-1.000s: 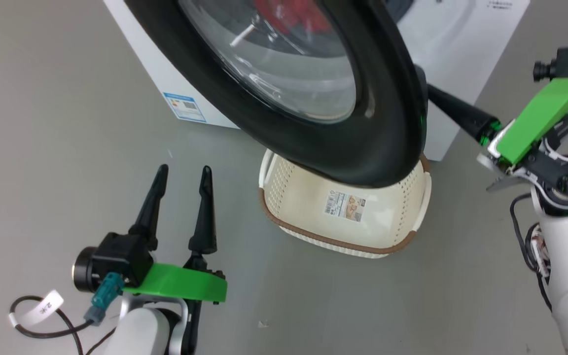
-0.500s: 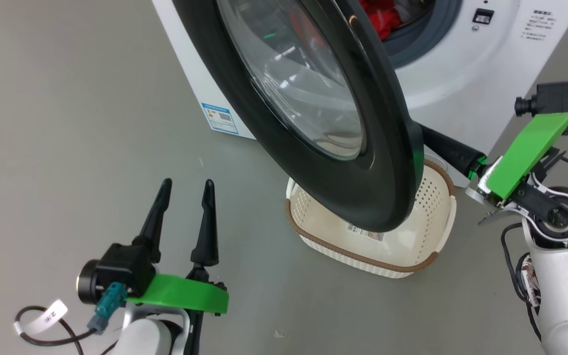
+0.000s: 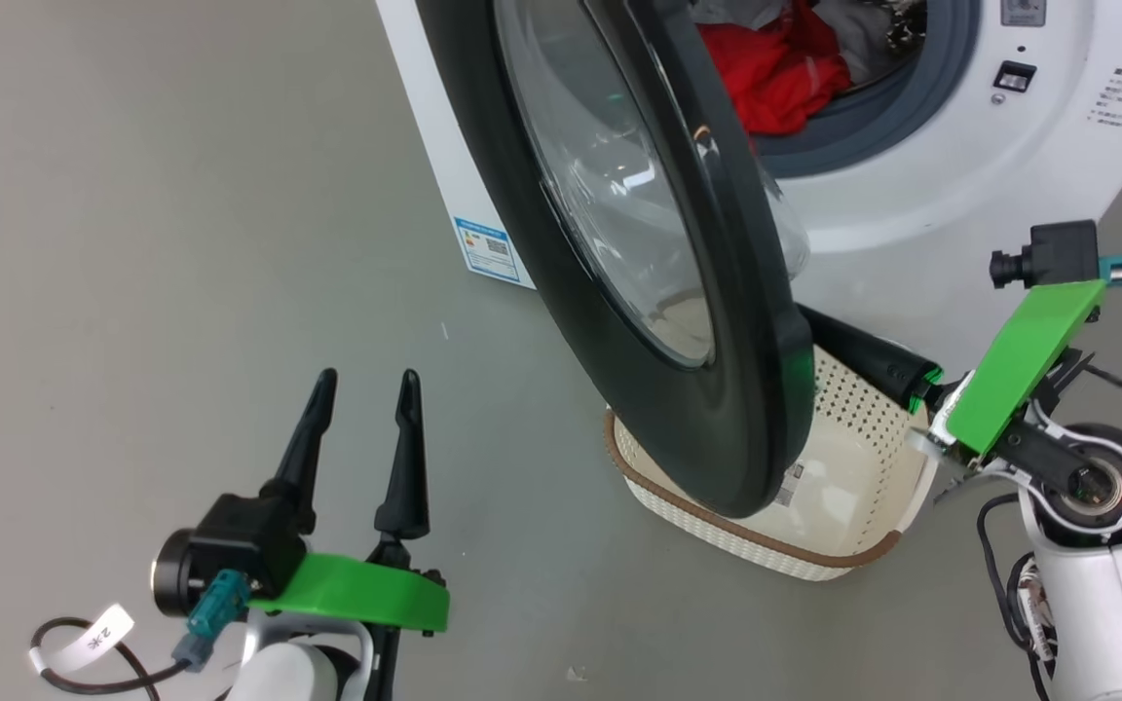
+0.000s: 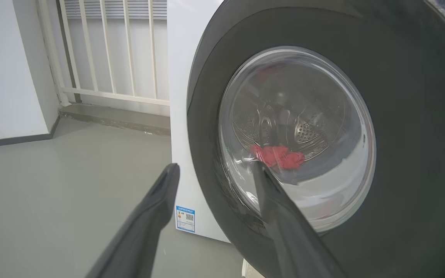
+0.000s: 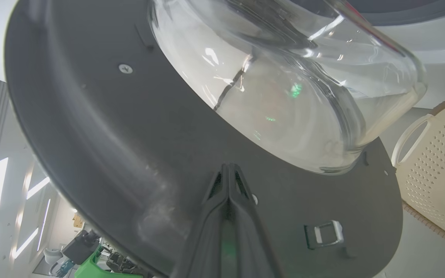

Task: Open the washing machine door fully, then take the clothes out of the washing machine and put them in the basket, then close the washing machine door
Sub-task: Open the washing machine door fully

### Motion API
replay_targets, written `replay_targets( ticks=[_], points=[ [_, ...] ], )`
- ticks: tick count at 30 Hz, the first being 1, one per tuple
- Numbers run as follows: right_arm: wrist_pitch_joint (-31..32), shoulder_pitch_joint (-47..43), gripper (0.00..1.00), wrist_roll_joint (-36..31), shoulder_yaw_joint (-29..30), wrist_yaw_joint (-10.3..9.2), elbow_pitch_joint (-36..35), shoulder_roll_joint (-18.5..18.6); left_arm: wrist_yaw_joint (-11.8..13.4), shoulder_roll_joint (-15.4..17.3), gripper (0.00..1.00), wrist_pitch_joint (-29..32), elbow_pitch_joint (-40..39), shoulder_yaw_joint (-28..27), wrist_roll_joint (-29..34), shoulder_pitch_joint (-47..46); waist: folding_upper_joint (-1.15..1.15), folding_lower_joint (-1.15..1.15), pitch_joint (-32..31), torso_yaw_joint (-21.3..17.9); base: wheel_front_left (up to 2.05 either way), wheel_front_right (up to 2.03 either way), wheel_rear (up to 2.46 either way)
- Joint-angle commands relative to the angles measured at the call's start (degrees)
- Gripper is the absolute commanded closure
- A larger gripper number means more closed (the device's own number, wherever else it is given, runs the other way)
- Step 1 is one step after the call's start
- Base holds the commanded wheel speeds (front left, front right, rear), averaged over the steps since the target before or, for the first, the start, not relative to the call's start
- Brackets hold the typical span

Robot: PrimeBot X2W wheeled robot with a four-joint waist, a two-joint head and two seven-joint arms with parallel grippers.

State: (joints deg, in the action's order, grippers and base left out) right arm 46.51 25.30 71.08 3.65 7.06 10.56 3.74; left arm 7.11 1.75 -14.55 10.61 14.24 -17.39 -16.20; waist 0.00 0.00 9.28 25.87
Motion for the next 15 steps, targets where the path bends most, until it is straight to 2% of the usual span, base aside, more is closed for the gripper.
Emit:
replay_targets(
  ticks=[1,15],
  points=[
    [0.62,-0.55,1.00,0.57,-1.97,0.43,-2.20,-0.83,0.34,1.13,0.00,-0.45,-1.36,-1.85,-0.52,-0.01,0.00,0.00,-0.37,0.62,0.00,0.00,0.00],
    [0.06,-4.86,1.00,2.69,-4.83,0.43,-3.80,-0.86,0.52,1.13,0.00,-0.45,-1.10,-1.02,-1.39,1.16,0.00,0.00,-1.60,4.25,0.00,0.00,0.00]
  ],
)
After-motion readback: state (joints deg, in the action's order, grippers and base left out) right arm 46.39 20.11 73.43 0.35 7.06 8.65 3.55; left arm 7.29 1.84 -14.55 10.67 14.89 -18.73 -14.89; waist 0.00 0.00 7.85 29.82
